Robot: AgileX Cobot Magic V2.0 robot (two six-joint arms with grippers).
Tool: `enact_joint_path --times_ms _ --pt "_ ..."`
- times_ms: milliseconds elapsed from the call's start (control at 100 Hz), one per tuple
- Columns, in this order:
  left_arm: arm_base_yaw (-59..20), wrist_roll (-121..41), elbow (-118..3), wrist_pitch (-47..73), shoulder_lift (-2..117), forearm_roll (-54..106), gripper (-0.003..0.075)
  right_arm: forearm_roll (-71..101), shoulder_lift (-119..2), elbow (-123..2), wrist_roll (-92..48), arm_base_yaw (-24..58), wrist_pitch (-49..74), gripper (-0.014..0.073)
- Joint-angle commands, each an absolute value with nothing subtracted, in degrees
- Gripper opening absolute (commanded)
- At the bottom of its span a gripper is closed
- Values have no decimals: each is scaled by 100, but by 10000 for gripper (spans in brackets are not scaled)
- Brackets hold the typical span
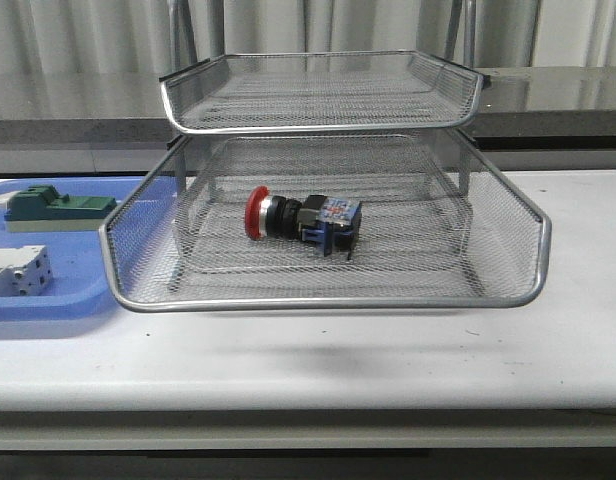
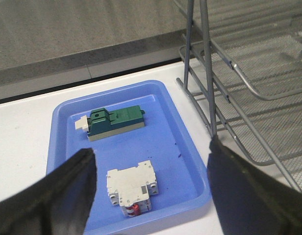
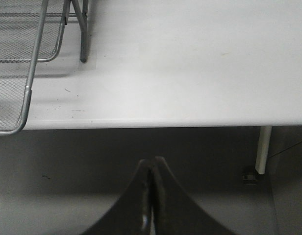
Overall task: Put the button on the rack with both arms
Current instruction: 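Open the left gripper and withdraw it upward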
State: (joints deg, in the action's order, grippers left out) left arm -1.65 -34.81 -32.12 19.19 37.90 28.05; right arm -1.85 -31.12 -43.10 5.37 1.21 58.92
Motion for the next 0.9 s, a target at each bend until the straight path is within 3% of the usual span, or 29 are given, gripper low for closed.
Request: enact_joint_path --times_ms 0,240,630,770,890 --pt "-164 -3406 -2899 1032 3241 3278 460 -259 -3121 -4498 511 90 5596 -69" --pt "-161 -3406 -2058 0 2147 3412 460 -259 -3121 -4498 511 90 5596 -69" --pt "-161 -3406 -2008 71 2076 3412 454 -259 -3121 -4498 511 90 5596 -69" --pt "-161 -3406 -2008 61 2076 3412 347 -259 -3121 -4498 511 90 5596 -69" --pt "-161 -3406 -2008 61 2076 3412 174 -259 -3121 -4498 511 90 5596 -69"
